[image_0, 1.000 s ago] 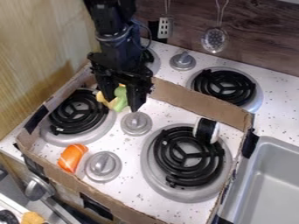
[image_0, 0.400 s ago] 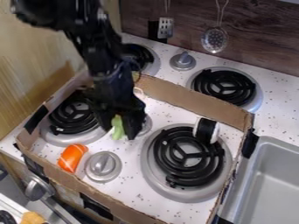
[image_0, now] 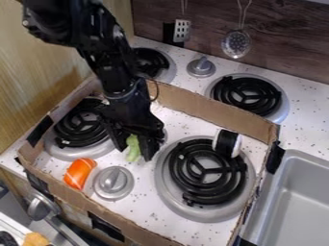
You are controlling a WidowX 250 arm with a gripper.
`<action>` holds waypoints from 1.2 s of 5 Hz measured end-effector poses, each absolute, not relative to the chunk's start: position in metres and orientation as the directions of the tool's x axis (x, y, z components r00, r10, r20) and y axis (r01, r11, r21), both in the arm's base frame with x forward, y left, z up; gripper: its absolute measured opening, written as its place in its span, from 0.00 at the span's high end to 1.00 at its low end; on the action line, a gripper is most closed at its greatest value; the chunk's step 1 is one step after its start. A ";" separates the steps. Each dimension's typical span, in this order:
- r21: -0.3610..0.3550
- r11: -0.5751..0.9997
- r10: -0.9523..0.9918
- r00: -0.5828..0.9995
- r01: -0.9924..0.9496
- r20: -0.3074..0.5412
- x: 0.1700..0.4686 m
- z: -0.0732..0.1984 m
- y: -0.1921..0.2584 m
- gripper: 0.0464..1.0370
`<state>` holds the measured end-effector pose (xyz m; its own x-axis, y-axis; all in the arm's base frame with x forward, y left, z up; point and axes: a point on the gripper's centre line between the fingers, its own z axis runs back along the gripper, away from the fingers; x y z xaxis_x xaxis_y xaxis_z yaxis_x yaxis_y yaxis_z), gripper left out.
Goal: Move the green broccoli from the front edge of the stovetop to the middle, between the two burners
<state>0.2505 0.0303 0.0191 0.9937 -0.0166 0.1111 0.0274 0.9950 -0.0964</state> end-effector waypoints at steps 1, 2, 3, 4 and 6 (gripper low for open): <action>-0.095 0.995 -0.025 0.994 0.036 0.110 0.258 0.015 0.031 0.23; -0.092 0.995 -0.025 0.993 0.036 0.114 0.262 0.014 0.029 0.05; -0.082 0.996 -0.035 0.994 0.044 0.103 0.264 0.017 0.031 0.04; -0.049 0.998 -0.034 0.996 0.038 0.083 0.259 0.037 0.031 0.04; 0.014 1.000 -0.027 0.995 0.026 0.094 0.244 0.086 0.026 0.04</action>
